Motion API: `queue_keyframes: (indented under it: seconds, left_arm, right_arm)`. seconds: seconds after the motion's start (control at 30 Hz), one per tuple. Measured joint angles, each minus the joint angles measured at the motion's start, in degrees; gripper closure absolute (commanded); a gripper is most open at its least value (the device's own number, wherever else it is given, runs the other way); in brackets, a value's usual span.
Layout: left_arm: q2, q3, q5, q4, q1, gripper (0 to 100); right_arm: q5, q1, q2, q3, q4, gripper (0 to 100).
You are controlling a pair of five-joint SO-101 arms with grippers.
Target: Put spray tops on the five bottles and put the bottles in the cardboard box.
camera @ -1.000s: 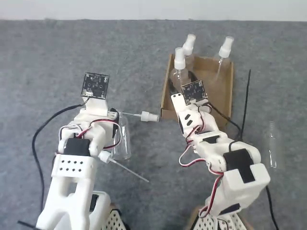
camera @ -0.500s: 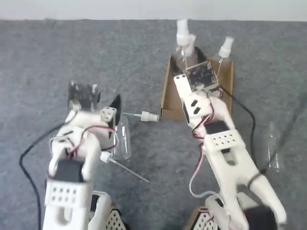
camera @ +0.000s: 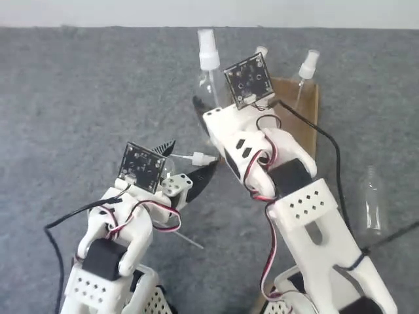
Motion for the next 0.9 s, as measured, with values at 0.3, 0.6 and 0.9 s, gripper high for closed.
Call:
queue_keyframes:
  seconds: [0.3,0.6,0.9]
  left_arm:
    - [-0.62,0.88,0.0,-1.32,0.0,70]
    - [-0.62,0.88,0.0,-1.32,0.09,70]
    - [-0.18,2.81,0.0,-1.32,-0.44,75]
  right_arm:
    - [-0.53,-1.76,-7.38,-1.76,11.34,99.3]
    - [-0.53,-1.76,-10.99,-1.76,16.09,99.3]
    - [-0.53,7.3,-9.85,-1.76,7.21,99.3]
